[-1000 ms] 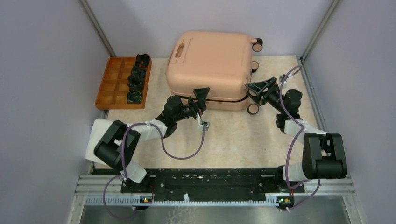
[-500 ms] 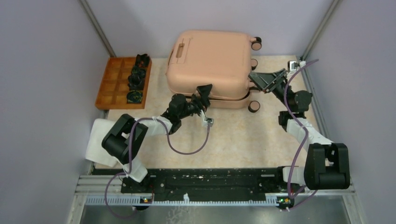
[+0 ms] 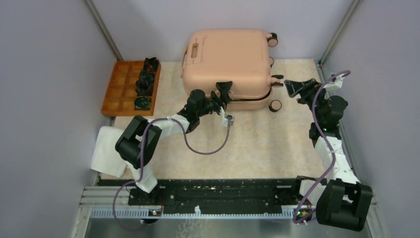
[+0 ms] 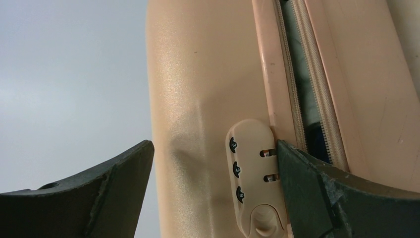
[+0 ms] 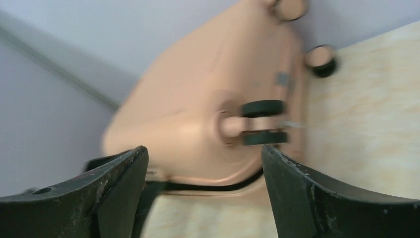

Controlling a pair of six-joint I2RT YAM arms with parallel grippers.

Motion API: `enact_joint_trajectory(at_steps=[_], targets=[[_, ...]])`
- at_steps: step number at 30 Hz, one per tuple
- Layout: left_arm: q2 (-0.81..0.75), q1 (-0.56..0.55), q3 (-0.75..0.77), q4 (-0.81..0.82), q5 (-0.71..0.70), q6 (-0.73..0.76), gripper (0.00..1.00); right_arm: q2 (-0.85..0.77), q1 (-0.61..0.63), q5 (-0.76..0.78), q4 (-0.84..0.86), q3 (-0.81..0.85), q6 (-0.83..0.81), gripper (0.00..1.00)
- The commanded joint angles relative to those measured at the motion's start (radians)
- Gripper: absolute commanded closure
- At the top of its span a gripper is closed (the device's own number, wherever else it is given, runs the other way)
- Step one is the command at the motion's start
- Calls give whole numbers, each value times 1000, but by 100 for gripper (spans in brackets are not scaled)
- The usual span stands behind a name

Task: Pack the luggage
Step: Zip the luggage at the center of the board.

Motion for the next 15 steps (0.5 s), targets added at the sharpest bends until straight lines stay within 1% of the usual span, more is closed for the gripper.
enact_joint_trajectory(at_steps=[1, 3, 6, 8, 9, 10, 12, 13, 15], targets=[[-39, 45, 127, 327, -119, 57, 2, -28, -40, 295, -244, 21, -440, 16], [-45, 49, 120, 329, -122, 52, 2, 33, -70, 354, -257, 28, -451, 16], [-50, 57, 114, 330, -120, 53, 2, 146, -81, 403, -289, 78, -461, 16], [-48, 59, 120, 333, -122, 51, 1, 234, -112, 412, -366, 149, -389, 18], [-48, 61, 126, 334, -121, 51, 1, 283, -126, 374, -401, 189, -367, 18], [-46, 63, 132, 333, -121, 49, 1, 330, -132, 343, -429, 232, -358, 14], [-39, 67, 149, 332, -121, 48, 1, 430, -133, 280, -511, 335, -328, 4], [-35, 69, 157, 333, -121, 48, 1, 483, -131, 235, -550, 395, -314, 2], [-24, 73, 176, 332, -122, 48, 1, 565, -132, 128, -608, 473, -257, 1]])
